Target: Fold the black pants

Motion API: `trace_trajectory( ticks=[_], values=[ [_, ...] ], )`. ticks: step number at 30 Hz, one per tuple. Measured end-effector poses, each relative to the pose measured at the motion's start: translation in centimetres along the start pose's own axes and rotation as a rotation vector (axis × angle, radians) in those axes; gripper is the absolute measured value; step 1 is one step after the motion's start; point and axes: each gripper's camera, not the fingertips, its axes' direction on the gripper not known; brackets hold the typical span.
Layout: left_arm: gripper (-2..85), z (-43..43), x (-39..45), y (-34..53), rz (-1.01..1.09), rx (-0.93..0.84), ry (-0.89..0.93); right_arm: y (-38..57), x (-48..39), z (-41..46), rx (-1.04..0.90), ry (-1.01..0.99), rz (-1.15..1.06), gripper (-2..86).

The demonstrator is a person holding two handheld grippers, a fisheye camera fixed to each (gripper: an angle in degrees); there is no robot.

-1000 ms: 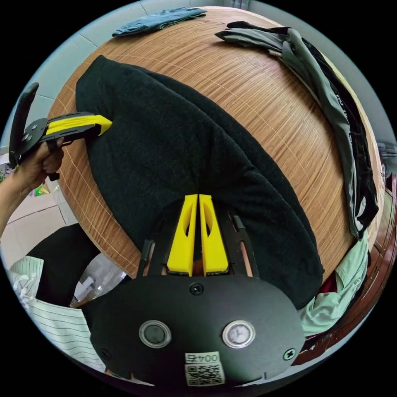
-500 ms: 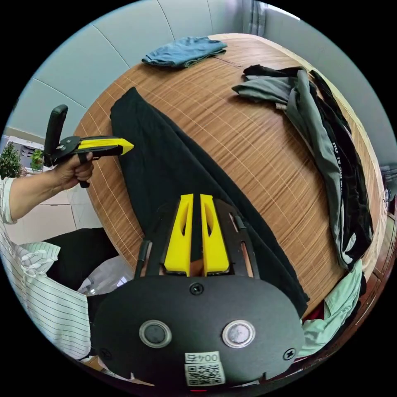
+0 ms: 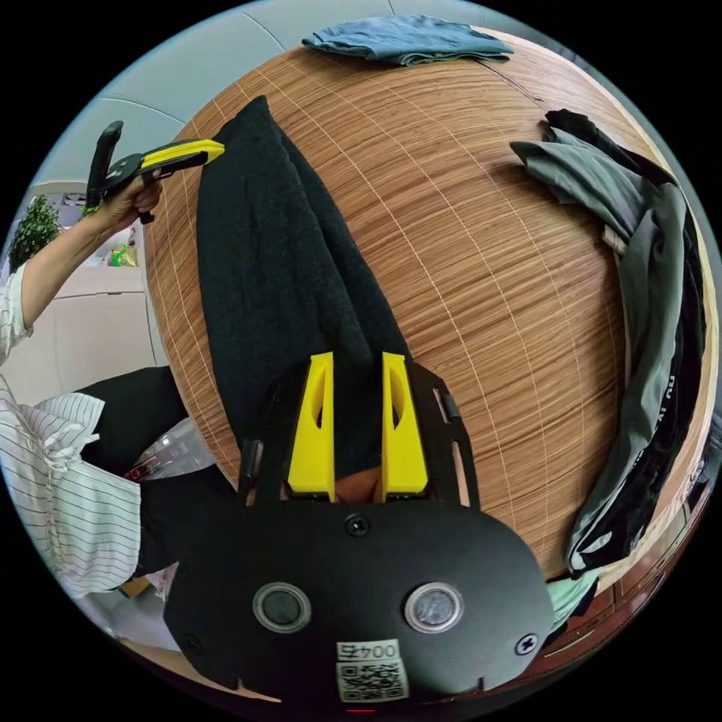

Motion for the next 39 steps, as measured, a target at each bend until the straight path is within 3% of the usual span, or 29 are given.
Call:
trace_trajectory(
  ticks=[3, 12, 15, 21, 25, 29, 33, 39],
  values=[
    [2.1, 0.3, -0.2, 0.3, -0.012, -0.008, -0.004, 0.8, 0.8, 0.4, -0.013, -0.066, 0.002, 6.3],
    [1.8, 0.7, -0.1, 1.0, 0.005, -0.003, -0.032, 6.0, 0.9, -2.9, 0.115, 0.069, -0.017, 2.4],
    [1.7, 0.7, 0.2, 1.2, 0.026, 0.004, -0.053, 7.0, 3.2, -1.5, 0.135, 0.059, 0.085, 2.7],
    [1.7, -0.4, -0.6, 1.1, 0.003, 0.011, -0.017, 11.8, 6.6, -1.0, 0.206, -0.148, 0.204, 5.2],
    [2.1, -4.1, -0.5, 1.2, -0.030, 0.114, -0.062, 21.5, 8.7, -4.7, 0.448, -0.170, 0.442, 6.3],
    [3.6, -6.2, 6.1, 0.2, 0.030, 0.194, 0.114, 30.6, 7.0, -4.2, 0.507, 0.060, 0.715, 6.4],
    [6.2, -3.7, 17.6, -2.3, 0.198, 0.205, 0.222, 34.4, 5.2, -1.9, 0.522, 0.096, 0.811, 6.1],
    [6.4, 3.2, 21.7, -3.6, 0.264, 0.056, 0.155, 37.6, 8.2, 0.9, 0.491, 0.098, 0.815, 5.6]
  ],
)
